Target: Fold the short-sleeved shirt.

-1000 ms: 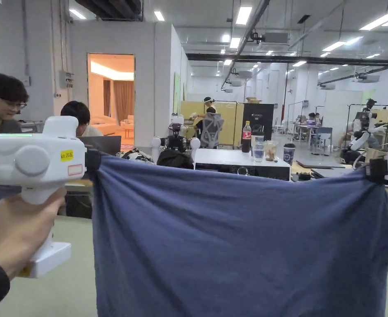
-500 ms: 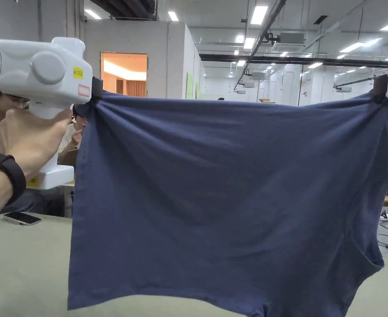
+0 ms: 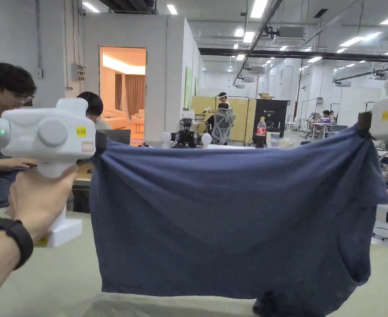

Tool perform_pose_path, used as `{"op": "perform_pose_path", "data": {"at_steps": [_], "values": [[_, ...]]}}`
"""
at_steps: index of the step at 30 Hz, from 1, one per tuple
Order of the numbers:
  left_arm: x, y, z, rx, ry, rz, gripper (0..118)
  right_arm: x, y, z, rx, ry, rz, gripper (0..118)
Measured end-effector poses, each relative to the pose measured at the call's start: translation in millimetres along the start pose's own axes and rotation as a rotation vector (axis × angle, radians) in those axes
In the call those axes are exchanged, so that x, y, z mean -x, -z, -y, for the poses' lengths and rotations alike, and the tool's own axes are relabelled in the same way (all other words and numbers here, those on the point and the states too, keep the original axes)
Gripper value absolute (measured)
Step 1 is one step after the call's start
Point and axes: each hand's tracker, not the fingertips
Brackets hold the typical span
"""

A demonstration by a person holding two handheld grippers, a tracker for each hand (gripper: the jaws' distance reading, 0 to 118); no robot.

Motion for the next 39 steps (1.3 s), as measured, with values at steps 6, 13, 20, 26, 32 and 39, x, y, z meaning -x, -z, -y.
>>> {"op": "perform_pose_path", "data": {"at_steps": [6, 13, 20, 26, 32, 39], "values": [[4, -39, 120, 0.119, -0.052, 0.076, 0, -27, -64, 105, 0.139, 0.043, -0.119, 0], [19, -173, 247, 0.212, -0.089, 0.129, 0, -60, -196, 240, 0.215, 0.099, -0.045, 0], [47, -275, 344, 0.35, -0.188, 0.096, 0, -70, -297, 373, 0.369, 0.272, -0.025, 0], [58, -298, 399, 0.484, -0.162, 0.081, 0, -60, -326, 432, 0.476, 0.209, 0.029, 0], [63, -300, 408, 0.44, -0.157, 0.076, 65, -57, -347, 444, 0.479, 0.136, 0.013, 68], [14, -318, 314, 0.076, -0.043, 0.093, 65, -21, -339, 368, 0.207, 0.031, -0.014, 68]]}}
